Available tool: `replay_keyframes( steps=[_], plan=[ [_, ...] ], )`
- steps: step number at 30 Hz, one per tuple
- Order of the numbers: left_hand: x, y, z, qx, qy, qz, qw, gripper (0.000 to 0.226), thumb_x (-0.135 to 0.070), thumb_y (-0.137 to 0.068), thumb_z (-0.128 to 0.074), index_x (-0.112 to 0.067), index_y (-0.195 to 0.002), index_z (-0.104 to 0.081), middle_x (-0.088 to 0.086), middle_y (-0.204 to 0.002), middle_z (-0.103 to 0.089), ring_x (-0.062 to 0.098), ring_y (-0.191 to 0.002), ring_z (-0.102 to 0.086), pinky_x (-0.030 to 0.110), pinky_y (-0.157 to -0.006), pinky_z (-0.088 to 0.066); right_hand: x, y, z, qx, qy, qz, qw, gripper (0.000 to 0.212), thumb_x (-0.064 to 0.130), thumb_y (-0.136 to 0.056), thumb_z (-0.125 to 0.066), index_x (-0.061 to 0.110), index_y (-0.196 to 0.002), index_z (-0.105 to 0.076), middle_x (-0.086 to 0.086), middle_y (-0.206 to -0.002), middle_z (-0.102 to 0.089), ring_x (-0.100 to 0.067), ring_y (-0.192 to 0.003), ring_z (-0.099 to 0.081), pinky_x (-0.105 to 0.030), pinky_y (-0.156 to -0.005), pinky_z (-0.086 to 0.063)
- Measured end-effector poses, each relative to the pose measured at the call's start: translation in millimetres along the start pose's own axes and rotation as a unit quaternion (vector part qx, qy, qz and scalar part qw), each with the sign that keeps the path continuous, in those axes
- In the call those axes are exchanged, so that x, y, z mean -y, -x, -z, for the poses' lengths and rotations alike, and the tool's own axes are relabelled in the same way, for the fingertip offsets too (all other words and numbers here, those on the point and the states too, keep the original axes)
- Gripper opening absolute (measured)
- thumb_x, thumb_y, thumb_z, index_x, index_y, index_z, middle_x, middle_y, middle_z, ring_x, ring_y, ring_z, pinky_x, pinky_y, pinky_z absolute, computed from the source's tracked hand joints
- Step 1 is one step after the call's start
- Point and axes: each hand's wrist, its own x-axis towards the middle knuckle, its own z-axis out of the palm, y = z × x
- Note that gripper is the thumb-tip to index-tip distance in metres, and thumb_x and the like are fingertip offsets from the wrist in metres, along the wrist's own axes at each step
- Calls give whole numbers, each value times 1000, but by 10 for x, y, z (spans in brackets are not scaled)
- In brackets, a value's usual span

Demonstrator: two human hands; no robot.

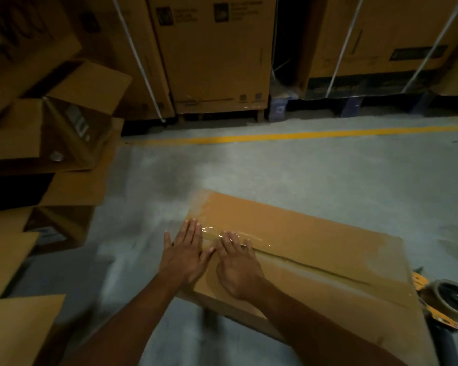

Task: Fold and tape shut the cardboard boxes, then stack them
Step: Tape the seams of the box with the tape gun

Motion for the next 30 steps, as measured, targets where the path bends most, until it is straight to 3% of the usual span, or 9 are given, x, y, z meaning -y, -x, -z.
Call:
replay_keyframes(
  steps=[2, 5, 7, 10, 12, 16, 20, 24, 30],
  plan=[
    [67, -29, 5, -3, 17, 6, 1000, 96, -68, -76, 22, -18, -158, 11, -3, -164, 22, 18, -151, 21, 53, -120, 1, 90, -173, 20, -3, -9, 19, 1000, 89, 47, -79, 7, 16, -161, -9, -5, -169, -1, -24, -155, 6, -50, -122, 6],
    [108, -94, -16, -18, 53, 3, 998, 85, -59, -86, 12, -12, -158, 10, 3, -163, 22, 22, -152, 16, 38, -124, -6, 311, -438, -13, -6, -32, -63, 998, 65, 41, -100, -11, 18, -161, -5, -5, -168, 7, -27, -154, 11, -53, -122, 8],
    [132, -140, -14, -23, 73, 8, 997, 69, -48, -102, -5, -10, -158, 8, 2, -163, 22, 22, -154, 6, 33, -122, -19, 405, -529, -59, -5, -25, -87, 996, 70, 41, -96, -2, 15, -160, -2, -6, -167, 11, -30, -154, 14, -56, -121, 9],
    [137, -128, -5, -34, 86, 1, 996, 67, -36, -105, -29, -10, -159, 1, -2, -166, 16, 23, -148, -17, 34, -105, -43, 257, -525, -97, 5, 18, 6, 1000, 73, 45, -94, 5, 16, -161, 0, -2, -168, 9, -27, -154, 11, -52, -122, 7],
    [136, -120, -23, -25, 42, -5, 999, 68, -43, -104, -24, -11, -159, 0, 0, -166, 17, 27, -148, -14, 39, -111, -36, 64, -475, -111, 4, 33, 13, 999, 66, 50, -102, -6, 21, -161, -3, 2, -168, 9, -24, -155, 11, -53, -121, 9],
    [128, -61, -24, -5, -12, -48, 999, 81, -56, -89, 10, -18, -159, -4, 2, -166, 13, 26, -152, 17, 54, -119, 6, 0, -215, -171, 5, 17, -73, 997, 88, 71, -91, 9, 18, -161, -2, -1, -166, 15, -26, -153, 18, -57, -118, 12],
    [-43, 100, -55, 33, -14, -133, 990, 101, -68, -77, 22, -19, -160, -9, 2, -167, 7, 18, -152, 15, 49, -120, 7, -263, 141, -103, 19, 39, -20, 999, 78, 64, -101, -15, 15, -161, -5, -2, -168, 7, -22, -153, 16, -58, -122, 3],
    [-430, 254, -65, 54, 13, -140, 989, 100, -75, -78, 21, -22, -159, 1, 0, -167, 11, 17, -153, 14, 49, -120, 6, -638, 632, -11, 9, 30, -147, 989, 82, 71, -95, -12, 23, -161, -1, 3, -167, 14, -23, -154, 15, -61, -118, 7],
    [-1527, 403, -57, 55, 19, -196, 979, 98, -74, -77, 15, -23, -160, -1, 9, -166, 15, 24, -152, 16, 52, -121, 4, -1100, 1331, 84, 19, -5, -238, 971, 76, 69, -96, -13, 31, -160, -3, -3, -168, 13, -28, -154, 13, -66, -117, 3]
  ],
)
